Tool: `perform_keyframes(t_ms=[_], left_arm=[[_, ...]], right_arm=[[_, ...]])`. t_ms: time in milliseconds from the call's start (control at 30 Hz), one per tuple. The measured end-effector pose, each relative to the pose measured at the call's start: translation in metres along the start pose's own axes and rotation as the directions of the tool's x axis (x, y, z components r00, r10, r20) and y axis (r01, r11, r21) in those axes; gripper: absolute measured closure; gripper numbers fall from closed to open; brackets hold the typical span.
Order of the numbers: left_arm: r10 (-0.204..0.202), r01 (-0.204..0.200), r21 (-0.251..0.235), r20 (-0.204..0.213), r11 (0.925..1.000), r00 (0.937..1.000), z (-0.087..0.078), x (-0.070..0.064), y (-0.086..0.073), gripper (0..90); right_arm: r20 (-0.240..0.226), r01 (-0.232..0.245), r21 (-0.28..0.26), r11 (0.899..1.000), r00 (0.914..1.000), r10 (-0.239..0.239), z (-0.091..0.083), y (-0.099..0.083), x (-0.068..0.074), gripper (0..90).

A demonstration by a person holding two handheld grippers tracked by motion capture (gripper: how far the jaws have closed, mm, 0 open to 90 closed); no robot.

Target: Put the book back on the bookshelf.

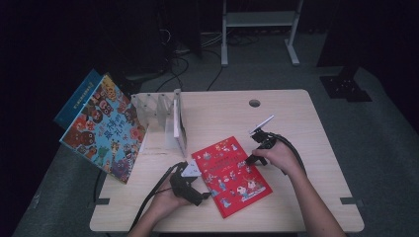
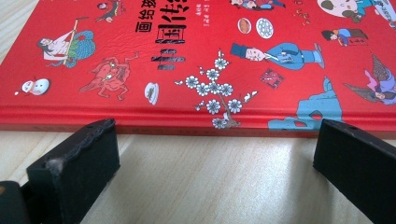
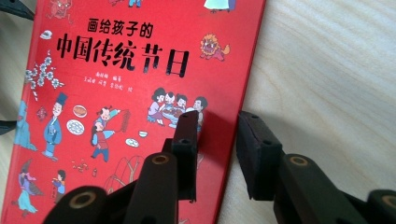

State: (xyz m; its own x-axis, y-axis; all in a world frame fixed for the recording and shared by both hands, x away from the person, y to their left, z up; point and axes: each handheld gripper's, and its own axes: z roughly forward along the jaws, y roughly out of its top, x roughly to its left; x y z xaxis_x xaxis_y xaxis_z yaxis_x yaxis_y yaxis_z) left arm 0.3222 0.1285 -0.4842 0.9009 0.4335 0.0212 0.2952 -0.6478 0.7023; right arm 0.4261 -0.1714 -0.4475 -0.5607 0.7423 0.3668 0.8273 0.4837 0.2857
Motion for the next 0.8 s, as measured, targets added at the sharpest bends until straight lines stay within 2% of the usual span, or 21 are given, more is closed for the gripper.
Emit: perform_keyframes(t_ms=[100,400,633,767,800], left_arm=[[0.001,-0.001,-0.001,0.001,1.0,1.0,0.001,0.0,0.001,0.0],[0.006,-0.006,0.0,0.006,1.0,1.0,0.001,0.001,0.001,0.0],[0.007,-0.007,-0.001,0.004,1.0,1.0,0.001,0.001,0.001,0.0],[0.004,-0.004,-0.004,0.004,1.0,1.0,0.001,0.001,0.001,0.0],[0.005,-0.005,-0.004,0.004,1.0,1.0,0.001,0.001,0.001,0.0]], right_arm=[[-0.04,-0.011,0.004,1.0,0.9991,0.011,0.003,0.002,-0.004,62.3],[-0.014,0.024,0.028,0.999,0.9996,-0.024,-0.001,0.005,0.0,65.5],[-0.079,0.04,-0.075,0.996,0.9959,-0.046,-0.03,0.004,0.008,69.0],[-0.101,0.093,-0.112,0.989,0.9894,-0.104,-0.048,0.006,0.023,66.2],[-0.126,0.092,-0.107,0.99,0.9865,-0.105,-0.052,0.007,0.026,65.8]])
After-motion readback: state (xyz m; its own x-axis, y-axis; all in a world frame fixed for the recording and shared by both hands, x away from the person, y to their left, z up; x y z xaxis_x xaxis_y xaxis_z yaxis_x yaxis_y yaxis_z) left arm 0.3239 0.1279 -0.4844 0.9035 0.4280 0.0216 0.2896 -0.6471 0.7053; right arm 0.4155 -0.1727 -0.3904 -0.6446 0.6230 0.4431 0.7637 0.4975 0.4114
